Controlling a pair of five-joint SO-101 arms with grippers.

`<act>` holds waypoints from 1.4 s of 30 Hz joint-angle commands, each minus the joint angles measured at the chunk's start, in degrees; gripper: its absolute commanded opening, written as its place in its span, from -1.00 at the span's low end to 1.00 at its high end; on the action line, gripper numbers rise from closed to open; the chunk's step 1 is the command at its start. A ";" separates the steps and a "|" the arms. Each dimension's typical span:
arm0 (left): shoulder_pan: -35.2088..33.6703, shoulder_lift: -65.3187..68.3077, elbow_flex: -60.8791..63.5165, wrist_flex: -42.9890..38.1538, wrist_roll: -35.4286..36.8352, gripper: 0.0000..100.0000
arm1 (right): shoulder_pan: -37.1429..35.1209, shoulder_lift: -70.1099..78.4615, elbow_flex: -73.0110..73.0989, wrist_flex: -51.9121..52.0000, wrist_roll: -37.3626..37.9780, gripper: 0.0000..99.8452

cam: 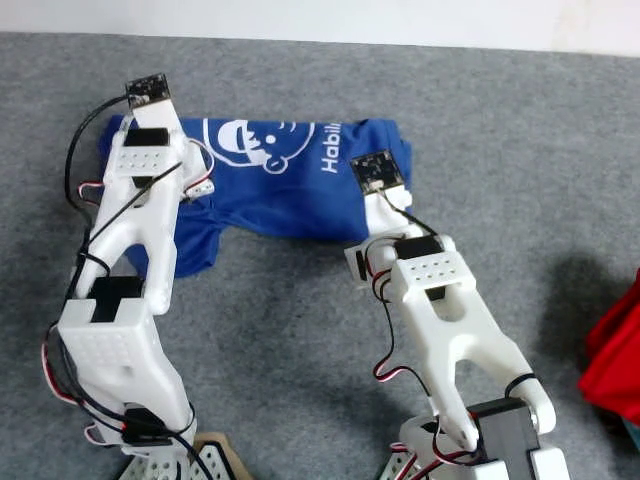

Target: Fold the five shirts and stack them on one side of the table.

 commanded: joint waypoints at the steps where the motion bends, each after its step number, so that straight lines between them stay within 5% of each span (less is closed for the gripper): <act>1: 1.71 -3.38 0.75 -5.19 0.35 -0.99 | -0.04 -2.15 -0.22 -0.84 -0.09 -0.64; 11: 3.74 -3.30 1.01 -12.40 0.53 -0.99 | -0.04 -2.15 -0.22 -0.84 -0.09 -0.64; 31: 6.46 6.02 -6.02 -13.27 0.53 -0.99 | -0.04 -2.42 -0.22 -0.75 -0.09 -0.64; 42: 5.23 6.02 -24.57 11.78 0.53 -0.99 | 0.04 -2.86 -0.22 0.66 -0.09 -0.64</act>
